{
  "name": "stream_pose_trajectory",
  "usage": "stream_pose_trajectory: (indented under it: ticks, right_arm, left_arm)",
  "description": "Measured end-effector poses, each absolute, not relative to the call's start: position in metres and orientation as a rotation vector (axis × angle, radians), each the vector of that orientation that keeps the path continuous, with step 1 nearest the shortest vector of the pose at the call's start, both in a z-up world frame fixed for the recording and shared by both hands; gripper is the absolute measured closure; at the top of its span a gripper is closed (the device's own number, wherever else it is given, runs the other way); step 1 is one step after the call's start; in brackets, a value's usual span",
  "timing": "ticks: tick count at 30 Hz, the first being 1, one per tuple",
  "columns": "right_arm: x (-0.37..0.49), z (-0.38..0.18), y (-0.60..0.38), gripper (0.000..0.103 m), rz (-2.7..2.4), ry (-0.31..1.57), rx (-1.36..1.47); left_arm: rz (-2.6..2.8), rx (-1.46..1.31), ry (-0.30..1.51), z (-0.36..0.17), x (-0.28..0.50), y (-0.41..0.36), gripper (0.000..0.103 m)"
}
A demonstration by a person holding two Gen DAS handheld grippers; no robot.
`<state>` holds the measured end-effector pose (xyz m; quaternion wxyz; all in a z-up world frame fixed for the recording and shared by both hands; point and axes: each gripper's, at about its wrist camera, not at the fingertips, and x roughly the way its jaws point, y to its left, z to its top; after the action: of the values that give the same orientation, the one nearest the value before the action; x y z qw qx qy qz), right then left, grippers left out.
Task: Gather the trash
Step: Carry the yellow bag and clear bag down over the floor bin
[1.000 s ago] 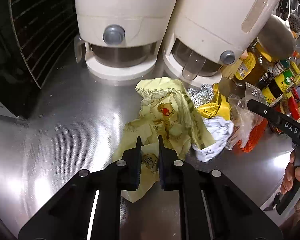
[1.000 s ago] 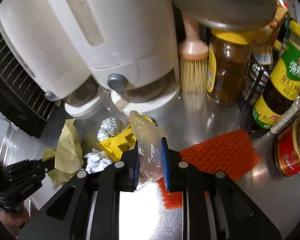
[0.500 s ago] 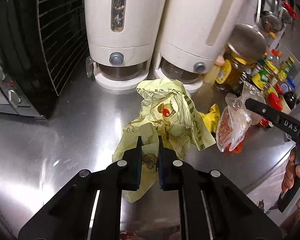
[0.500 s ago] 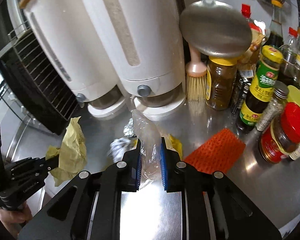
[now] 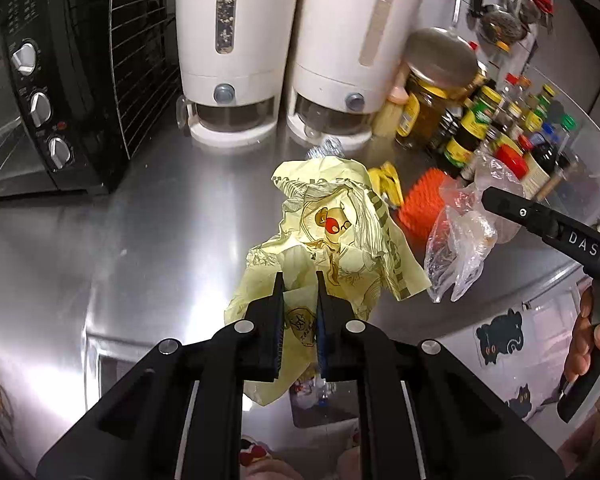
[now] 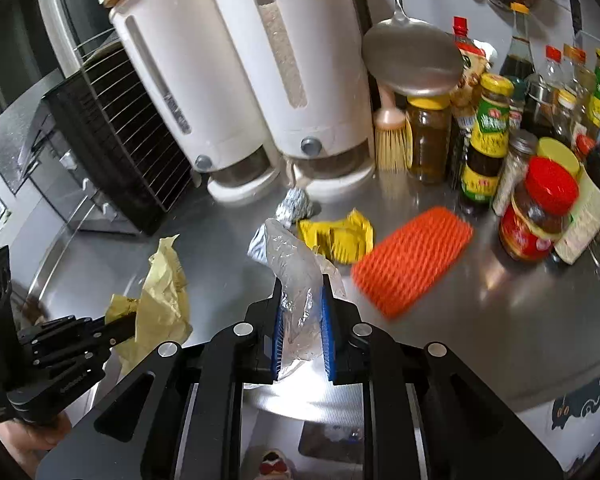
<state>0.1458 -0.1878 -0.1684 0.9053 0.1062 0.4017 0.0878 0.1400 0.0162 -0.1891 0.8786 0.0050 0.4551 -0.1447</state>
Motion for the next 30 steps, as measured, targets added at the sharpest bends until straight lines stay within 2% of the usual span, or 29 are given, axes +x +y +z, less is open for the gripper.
stream_pose_trajectory:
  ticks: [15,23,30]
  right_arm:
    - [0.060,-0.206,-0.183,0.086,0.195,0.897,0.254]
    - [0.030,-0.248,-0.187,0.086,0.189,0.975,0.260]
    - [0.016,-0.309,-0.193,0.086,0.145,1.087,0.277]
  left_arm:
    - [-0.342,0.030,1.009,-0.221,0.060,0.007,0.091]
    - [-0.364,0.037,1.086,-0.263,0.035,-0.003,0.091]
    - [-0.382,0.055,1.186,-0.319,0.023,-0.015,0.091]
